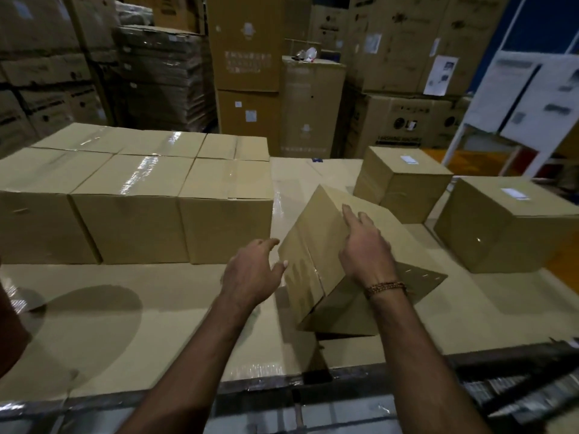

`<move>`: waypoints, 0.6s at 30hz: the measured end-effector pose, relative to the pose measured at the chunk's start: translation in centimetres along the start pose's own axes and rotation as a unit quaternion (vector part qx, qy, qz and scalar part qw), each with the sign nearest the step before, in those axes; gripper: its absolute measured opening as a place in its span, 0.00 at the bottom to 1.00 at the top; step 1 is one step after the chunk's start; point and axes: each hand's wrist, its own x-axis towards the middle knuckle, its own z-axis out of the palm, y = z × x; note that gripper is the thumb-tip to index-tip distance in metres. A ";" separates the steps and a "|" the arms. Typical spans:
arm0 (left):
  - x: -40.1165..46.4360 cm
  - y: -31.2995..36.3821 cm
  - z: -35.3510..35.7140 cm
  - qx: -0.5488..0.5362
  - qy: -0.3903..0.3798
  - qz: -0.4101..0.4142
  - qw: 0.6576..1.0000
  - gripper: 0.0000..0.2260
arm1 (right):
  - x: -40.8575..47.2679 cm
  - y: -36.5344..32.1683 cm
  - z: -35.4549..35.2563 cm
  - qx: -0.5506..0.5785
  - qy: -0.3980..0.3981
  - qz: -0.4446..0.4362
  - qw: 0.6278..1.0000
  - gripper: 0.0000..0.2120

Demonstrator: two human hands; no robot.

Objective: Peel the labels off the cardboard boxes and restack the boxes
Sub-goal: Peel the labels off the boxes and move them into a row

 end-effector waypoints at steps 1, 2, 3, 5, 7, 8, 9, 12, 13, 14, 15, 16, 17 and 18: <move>0.5 0.2 0.7 -0.003 -0.027 -0.008 1.000 0.28 | 0.2 0.8 -0.3 0.007 0.009 -0.003 1.000 0.34; 1.0 0.4 1.5 -0.004 -0.056 -0.016 0.998 0.30 | 0.5 1.5 -0.5 0.010 0.015 -0.006 1.000 0.32; 1.5 0.7 2.3 -0.005 -0.086 -0.026 0.996 0.32 | 0.9 2.2 -0.8 0.010 0.019 -0.009 1.000 0.30; 2.4 1.3 3.9 -0.019 -0.143 -0.048 0.988 0.35 | 1.5 3.4 -1.5 0.009 0.024 -0.009 1.000 0.28; 3.0 2.2 5.4 -0.044 -0.198 -0.077 0.976 0.36 | 2.1 4.9 -2.3 0.030 0.035 0.001 0.999 0.27; 3.2 2.8 6.0 -0.057 -0.224 -0.092 0.969 0.37 | 2.4 5.7 -2.8 0.047 0.042 0.007 0.998 0.26; 3.5 3.5 6.7 -0.068 -0.247 -0.107 0.961 0.38 | 2.7 6.6 -3.3 0.063 0.050 0.011 0.997 0.26; 4.3 5.8 8.3 -0.120 -0.271 -0.121 0.947 0.41 | 3.6 9.4 -4.5 0.098 0.082 0.014 0.992 0.23; 4.7 6.5 8.8 -0.148 -0.264 -0.121 0.945 0.40 | 3.8 10.3 -4.8 0.105 0.093 0.011 0.990 0.23; 5.0 7.3 9.3 -0.181 -0.250 -0.123 0.943 0.40 | 4.1 11.1 -5.0 0.110 0.100 0.007 0.989 0.22; 5.3 8.1 9.8 -0.211 -0.229 -0.130 0.941 0.41 | 4.5 12.0 -5.2 0.116 0.101 0.002 0.988 0.22; 5.6 9.0 10.2 -0.228 -0.201 -0.136 0.943 0.40 | 4.9 12.8 -5.4 0.122 0.095 -0.001 0.988 0.22; 6.0 9.8 10.7 -0.230 -0.176 -0.142 0.946 0.40 | 5.4 13.6 -5.5 0.130 0.088 -0.004 0.988 0.22; 6.4 10.6 11.0 -0.222 -0.153 -0.145 0.952 0.38 | 5.9 14.5 -5.7 0.138 0.082 -0.007 0.987 0.22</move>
